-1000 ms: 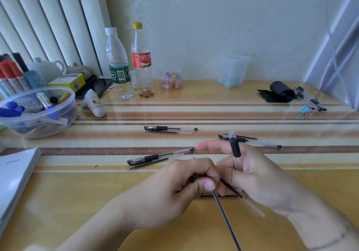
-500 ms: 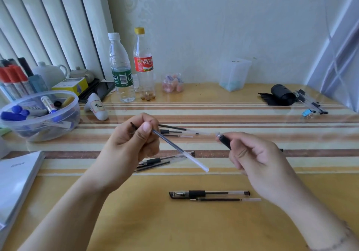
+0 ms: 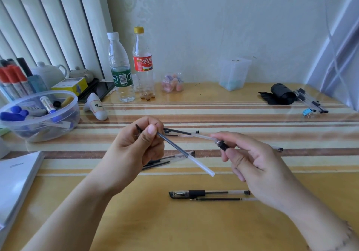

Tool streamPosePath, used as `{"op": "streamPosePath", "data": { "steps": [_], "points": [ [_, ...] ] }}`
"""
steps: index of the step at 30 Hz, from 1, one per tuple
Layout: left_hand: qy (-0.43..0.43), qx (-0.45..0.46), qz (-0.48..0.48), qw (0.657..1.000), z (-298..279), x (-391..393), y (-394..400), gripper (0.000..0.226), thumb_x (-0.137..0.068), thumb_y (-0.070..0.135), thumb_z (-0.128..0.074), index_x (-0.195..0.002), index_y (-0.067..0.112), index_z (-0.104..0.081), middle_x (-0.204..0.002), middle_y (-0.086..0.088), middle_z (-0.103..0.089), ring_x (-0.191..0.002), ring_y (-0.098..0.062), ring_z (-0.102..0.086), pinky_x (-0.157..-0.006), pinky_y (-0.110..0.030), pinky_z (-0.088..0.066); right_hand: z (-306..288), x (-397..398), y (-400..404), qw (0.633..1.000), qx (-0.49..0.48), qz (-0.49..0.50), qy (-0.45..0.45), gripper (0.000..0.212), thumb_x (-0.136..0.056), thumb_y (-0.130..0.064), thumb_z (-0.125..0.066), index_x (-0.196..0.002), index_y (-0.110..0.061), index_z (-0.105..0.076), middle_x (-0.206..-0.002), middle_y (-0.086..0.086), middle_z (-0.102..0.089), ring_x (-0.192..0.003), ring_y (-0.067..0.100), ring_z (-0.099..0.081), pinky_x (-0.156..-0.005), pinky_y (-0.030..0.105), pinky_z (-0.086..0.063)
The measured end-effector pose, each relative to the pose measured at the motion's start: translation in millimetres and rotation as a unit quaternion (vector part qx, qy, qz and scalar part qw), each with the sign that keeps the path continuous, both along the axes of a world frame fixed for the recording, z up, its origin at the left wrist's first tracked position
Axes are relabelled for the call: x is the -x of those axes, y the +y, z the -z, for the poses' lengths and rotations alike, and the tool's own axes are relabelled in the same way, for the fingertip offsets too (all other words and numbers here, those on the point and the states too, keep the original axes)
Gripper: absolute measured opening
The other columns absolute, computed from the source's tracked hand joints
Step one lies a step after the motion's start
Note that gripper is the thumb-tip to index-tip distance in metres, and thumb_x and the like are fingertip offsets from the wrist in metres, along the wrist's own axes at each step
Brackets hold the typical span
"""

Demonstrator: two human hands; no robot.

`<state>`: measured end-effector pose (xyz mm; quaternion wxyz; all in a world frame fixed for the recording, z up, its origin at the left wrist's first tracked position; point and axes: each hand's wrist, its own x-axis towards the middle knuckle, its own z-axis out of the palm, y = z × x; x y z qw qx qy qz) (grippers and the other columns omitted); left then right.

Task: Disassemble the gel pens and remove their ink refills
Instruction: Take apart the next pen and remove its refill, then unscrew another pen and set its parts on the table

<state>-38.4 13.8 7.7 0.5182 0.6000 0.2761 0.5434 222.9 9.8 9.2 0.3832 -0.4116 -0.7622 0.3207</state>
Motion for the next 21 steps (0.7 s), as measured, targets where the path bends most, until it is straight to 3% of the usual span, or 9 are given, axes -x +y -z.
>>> {"op": "streamPosePath", "data": {
  "steps": [3, 5, 7, 9, 12, 16, 19, 21],
  "points": [
    [0.013, -0.006, -0.003, 1.000, 0, -1, 0, 0.036, -0.087, 0.044, -0.064, -0.082, 0.011, -0.050, -0.072, -0.012, -0.016, -0.058, -0.019, -0.022, -0.057, -0.036, -0.019, -1, -1, -1, 1.000, -0.008, -0.011, 0.002, 0.034, -0.087, -0.042, -0.044, -0.116, -0.052, -0.060, -0.086, -0.010, -0.063, -0.062, 0.005, -0.055, -0.062, 0.016, -0.042],
    [0.015, -0.007, -0.006, 1.000, -1, -1, -1, 0.037, -0.087, 0.044, -0.064, -0.081, 0.010, -0.049, -0.072, -0.012, -0.016, -0.058, -0.019, -0.023, -0.057, -0.035, -0.019, -4, -1, -3, 1.000, -0.008, -0.021, 0.005, 0.034, -0.087, -0.038, -0.046, -0.114, -0.051, -0.062, -0.086, -0.019, -0.064, -0.065, 0.002, -0.058, -0.060, 0.012, -0.042],
    [0.047, -0.021, -0.016, 0.999, -2, 1, -1, 0.042, -0.090, 0.044, -0.060, -0.080, 0.006, -0.045, -0.071, -0.011, -0.018, -0.057, -0.017, -0.026, -0.056, -0.029, -0.023, -4, -2, -3, 1.000, -0.025, -0.007, -0.016, 0.033, -0.089, -0.034, -0.048, -0.114, -0.049, -0.063, -0.088, -0.024, -0.065, -0.066, 0.008, -0.060, -0.057, 0.016, -0.045],
    [0.132, -0.063, -0.040, 0.988, -4, 0, -2, 0.039, -0.095, 0.035, -0.050, -0.079, 0.001, -0.042, -0.069, -0.009, -0.024, -0.056, -0.016, -0.029, -0.053, -0.025, -0.027, -4, -3, -3, 0.989, -0.097, 0.030, -0.103, 0.031, -0.093, -0.031, -0.053, -0.116, -0.048, -0.062, -0.090, -0.021, -0.063, -0.062, 0.018, -0.056, -0.057, 0.029, -0.048],
    [0.201, -0.097, -0.035, 0.974, -4, -12, -8, 0.028, -0.097, 0.027, -0.042, -0.080, 0.004, -0.047, -0.066, -0.011, -0.031, -0.056, -0.017, -0.032, -0.053, -0.025, -0.031, 0, 0, -4, 0.980, -0.125, 0.044, -0.147, 0.029, -0.092, -0.030, -0.056, -0.117, -0.043, -0.063, -0.100, -0.032, -0.060, -0.056, 0.019, -0.053, -0.055, 0.018, -0.043],
    [0.254, -0.116, -0.025, 0.960, 2, -35, -19, 0.022, -0.097, 0.037, -0.043, -0.082, 0.023, -0.050, -0.064, -0.003, -0.039, -0.057, -0.026, -0.036, -0.053, -0.037, -0.033, 4, 14, -10, 0.995, -0.063, 0.019, -0.069, 0.029, -0.092, -0.024, -0.059, -0.117, -0.038, -0.064, -0.093, -0.020, -0.065, -0.047, 0.012, -0.045, -0.050, 0.010, -0.033],
    [0.256, -0.117, -0.019, 0.959, 3, -43, -24, 0.021, -0.097, 0.038, -0.043, -0.083, 0.025, -0.051, -0.060, -0.009, -0.040, -0.055, -0.030, -0.037, -0.052, -0.044, -0.034, 5, 21, -13, 1.000, 0.015, 0.002, 0.023, 0.030, -0.093, -0.021, -0.056, -0.115, -0.042, -0.063, -0.085, -0.013, -0.063, -0.045, 0.013, -0.041, -0.047, 0.022, -0.035],
    [0.251, -0.104, -0.037, 0.962, 3, -44, -24, 0.021, -0.096, 0.040, -0.044, -0.082, 0.026, -0.051, -0.059, -0.003, -0.041, -0.056, -0.031, -0.038, -0.052, -0.043, -0.035, 0, 22, -12, 0.991, 0.068, 0.009, 0.116, 0.027, -0.095, -0.017, -0.052, -0.112, -0.034, -0.065, -0.078, -0.006, -0.061, -0.046, 0.015, -0.043, -0.045, 0.021, -0.037]
  ]
}}
